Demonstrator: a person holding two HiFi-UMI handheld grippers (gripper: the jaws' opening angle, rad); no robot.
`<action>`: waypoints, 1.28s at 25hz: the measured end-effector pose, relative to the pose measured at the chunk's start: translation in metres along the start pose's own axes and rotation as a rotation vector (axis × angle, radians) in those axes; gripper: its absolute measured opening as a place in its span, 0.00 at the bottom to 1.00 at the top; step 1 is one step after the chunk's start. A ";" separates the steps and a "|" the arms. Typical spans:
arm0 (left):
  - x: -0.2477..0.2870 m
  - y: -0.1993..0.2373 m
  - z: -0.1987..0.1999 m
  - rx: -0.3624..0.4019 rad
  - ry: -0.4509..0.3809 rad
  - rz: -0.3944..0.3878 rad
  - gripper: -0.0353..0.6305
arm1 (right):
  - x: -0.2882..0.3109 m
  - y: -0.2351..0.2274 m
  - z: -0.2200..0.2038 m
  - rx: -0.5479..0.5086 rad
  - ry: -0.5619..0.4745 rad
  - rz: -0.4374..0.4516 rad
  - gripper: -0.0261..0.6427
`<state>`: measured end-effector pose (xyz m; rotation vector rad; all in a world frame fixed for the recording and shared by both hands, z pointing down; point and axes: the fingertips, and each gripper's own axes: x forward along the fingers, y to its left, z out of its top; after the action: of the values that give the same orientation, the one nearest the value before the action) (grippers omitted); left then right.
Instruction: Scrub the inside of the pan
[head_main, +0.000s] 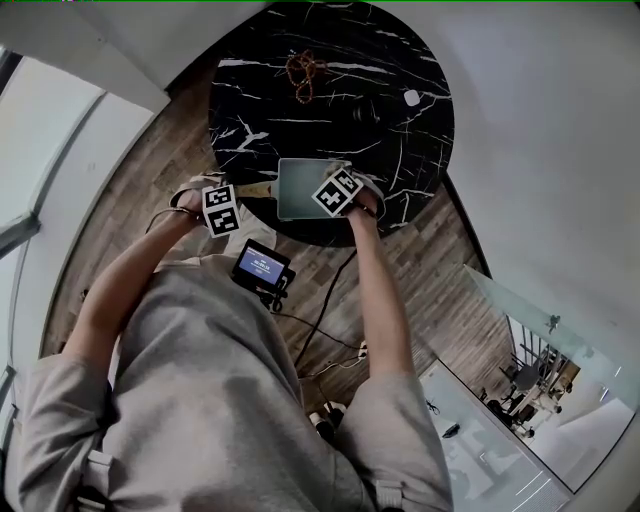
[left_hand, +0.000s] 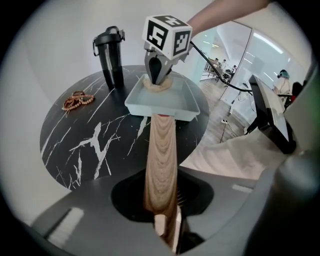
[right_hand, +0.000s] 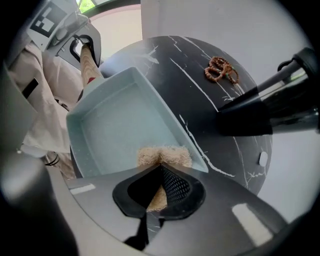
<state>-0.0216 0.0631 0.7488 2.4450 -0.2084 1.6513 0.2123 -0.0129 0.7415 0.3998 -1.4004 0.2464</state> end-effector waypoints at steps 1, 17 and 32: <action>0.000 0.000 0.000 -0.003 0.001 0.000 0.16 | 0.001 0.004 -0.002 0.004 0.009 0.022 0.07; 0.003 -0.004 -0.002 -0.037 0.024 -0.022 0.16 | 0.008 0.057 -0.028 0.282 -0.002 0.311 0.07; 0.005 -0.006 -0.004 -0.043 0.033 -0.038 0.16 | -0.008 0.122 0.061 0.207 -0.104 0.410 0.07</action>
<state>-0.0224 0.0697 0.7549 2.3736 -0.1899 1.6525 0.1069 0.0734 0.7563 0.2940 -1.5577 0.7180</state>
